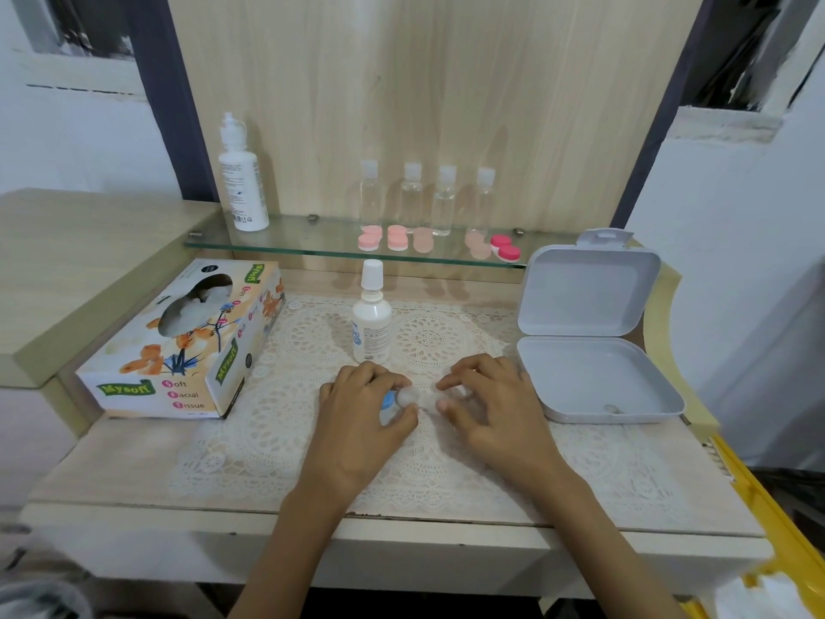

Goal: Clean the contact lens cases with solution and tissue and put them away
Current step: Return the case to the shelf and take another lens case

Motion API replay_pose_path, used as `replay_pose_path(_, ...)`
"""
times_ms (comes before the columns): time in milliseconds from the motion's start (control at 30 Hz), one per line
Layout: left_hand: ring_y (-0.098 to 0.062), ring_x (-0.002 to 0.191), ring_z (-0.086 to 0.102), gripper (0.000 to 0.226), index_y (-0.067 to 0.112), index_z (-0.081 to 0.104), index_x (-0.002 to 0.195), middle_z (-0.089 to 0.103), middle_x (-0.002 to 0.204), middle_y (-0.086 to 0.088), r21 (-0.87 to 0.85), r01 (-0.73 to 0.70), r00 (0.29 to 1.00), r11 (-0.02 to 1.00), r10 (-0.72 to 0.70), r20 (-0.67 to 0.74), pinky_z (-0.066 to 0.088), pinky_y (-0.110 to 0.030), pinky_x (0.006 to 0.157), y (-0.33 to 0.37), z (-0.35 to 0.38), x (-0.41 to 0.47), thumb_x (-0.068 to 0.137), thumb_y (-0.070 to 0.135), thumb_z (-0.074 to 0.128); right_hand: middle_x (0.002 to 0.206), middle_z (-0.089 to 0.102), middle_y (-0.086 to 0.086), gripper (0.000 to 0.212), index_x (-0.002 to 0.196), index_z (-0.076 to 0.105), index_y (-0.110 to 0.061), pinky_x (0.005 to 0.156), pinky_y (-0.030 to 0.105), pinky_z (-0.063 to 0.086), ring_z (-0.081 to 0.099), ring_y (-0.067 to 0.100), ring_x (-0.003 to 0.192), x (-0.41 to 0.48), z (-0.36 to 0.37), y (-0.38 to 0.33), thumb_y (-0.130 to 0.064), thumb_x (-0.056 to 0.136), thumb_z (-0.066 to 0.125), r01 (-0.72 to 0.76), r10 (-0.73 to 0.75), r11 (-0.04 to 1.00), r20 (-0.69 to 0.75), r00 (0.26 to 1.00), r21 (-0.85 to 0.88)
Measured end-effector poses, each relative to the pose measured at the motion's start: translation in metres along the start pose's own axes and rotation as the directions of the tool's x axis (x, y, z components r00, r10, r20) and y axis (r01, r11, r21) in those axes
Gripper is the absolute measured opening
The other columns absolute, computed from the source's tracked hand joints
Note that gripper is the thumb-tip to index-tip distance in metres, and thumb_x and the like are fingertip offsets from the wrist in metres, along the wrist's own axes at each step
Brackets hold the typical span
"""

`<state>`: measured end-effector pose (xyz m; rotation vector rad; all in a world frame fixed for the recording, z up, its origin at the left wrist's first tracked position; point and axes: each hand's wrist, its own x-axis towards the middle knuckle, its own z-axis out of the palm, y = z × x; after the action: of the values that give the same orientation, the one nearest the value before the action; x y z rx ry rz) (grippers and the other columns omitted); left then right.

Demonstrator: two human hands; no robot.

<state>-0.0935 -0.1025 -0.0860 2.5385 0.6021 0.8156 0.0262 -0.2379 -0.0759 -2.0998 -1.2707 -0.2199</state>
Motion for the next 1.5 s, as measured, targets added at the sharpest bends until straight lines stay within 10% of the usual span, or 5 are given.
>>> replay_pose_path(367, -0.004, 0.106, 0.044, 0.056, 0.04, 0.062, 0.103, 0.051, 0.104, 0.022, 0.174, 0.048, 0.999, 0.984, -0.047, -0.014, 0.013, -0.023, 0.087, 0.005, -0.008, 0.0, 0.068, 0.068, 0.028, 0.109, 0.053, -0.016, 0.036, 0.099, 0.066, -0.028, 0.088, 0.03, 0.035, 0.046, 0.007, 0.104, 0.002, 0.003, 0.003, -0.055, 0.079, 0.053, 0.033, -0.032, 0.997, 0.022, 0.999, -0.066)
replay_pose_path(733, -0.001, 0.141, 0.008, 0.124, 0.034, 0.024, 0.145, 0.014, 0.154, 0.016, 0.332, 0.122, 0.959, 0.935, -0.197, 0.204, -0.001, -0.04, 0.117, -0.015, -0.027, -0.012, 0.043, 0.095, -0.013, 0.11, 0.053, -0.017, 0.042, 0.101, 0.065, -0.029, 0.087, 0.027, 0.032, 0.045, 0.006, 0.106, 0.002, 0.003, 0.002, -0.059, 0.078, 0.046, 0.035, -0.031, 0.995, 0.049, 0.998, -0.092)
replay_pose_path(933, -0.003, 0.14, -0.018, 0.119, 0.026, -0.009, 0.148, -0.017, 0.155, 0.01, 0.374, 0.069, 0.939, 0.925, -0.187, 0.29, -0.012, -0.038, 0.116, -0.014, -0.024, -0.017, 0.046, 0.083, -0.032, 0.111, 0.052, -0.017, 0.043, 0.101, 0.066, -0.028, 0.088, 0.025, 0.029, 0.045, 0.005, 0.107, 0.0, 0.001, 0.001, -0.06, 0.078, 0.047, 0.037, -0.033, 0.996, 0.05, 0.998, -0.086)
replay_pose_path(1500, -0.005, 0.14, -0.021, 0.112, 0.025, -0.016, 0.147, -0.021, 0.154, 0.008, 0.388, 0.036, 0.932, 0.921, -0.171, 0.319, -0.014, -0.037, 0.115, -0.014, -0.024, -0.018, 0.05, 0.081, -0.033, 0.104, 0.056, -0.015, 0.031, 0.09, 0.072, -0.017, 0.086, 0.017, 0.037, 0.048, 0.005, 0.104, 0.006, -0.008, 0.003, -0.043, 0.075, 0.072, -0.026, 0.016, 0.982, 0.057, 0.998, 0.187)
